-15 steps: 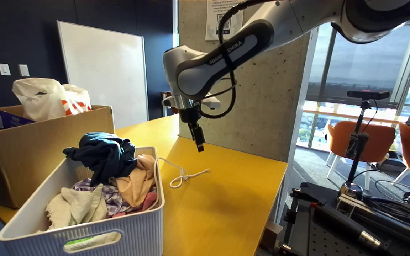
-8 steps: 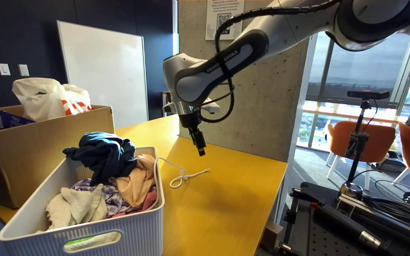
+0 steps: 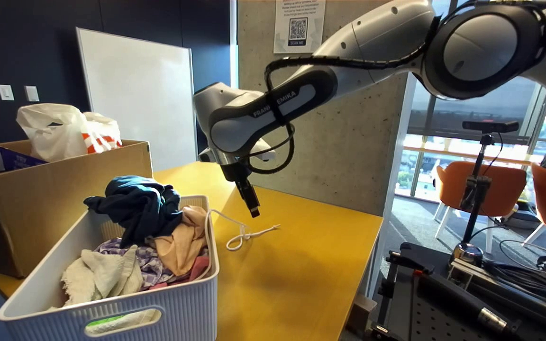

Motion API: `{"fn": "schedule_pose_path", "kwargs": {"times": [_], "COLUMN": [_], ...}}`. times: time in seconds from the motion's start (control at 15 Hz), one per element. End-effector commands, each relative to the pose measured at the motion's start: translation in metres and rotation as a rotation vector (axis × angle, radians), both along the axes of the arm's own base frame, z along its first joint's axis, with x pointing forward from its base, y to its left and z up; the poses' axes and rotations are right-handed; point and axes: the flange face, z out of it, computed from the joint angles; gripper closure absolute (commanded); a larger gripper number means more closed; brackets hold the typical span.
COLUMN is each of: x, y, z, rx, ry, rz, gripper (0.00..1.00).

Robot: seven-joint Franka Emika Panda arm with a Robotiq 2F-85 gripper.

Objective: Remove the white rope from the white basket and put it on the table

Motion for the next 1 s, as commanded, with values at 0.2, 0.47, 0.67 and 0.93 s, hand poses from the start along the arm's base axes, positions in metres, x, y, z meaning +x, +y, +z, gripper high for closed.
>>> {"fn": "schedule_pose_path", "kwargs": {"times": [0.2,0.47,0.67,0.93], "x": [0.019,0.025,0.029,0.024], "y": [0.015,0.011,0.015,0.012], "z": [-0.013,-0.018,-0.020,-0.020], "rx": [-0.077,-0.095,-0.090,-0.053], "ry": [0.003,0.002,0.014,0.028], "rz": [0.057,0.113,0.178,0.130], "gripper": [0.00,0.00,0.00,0.00]}}
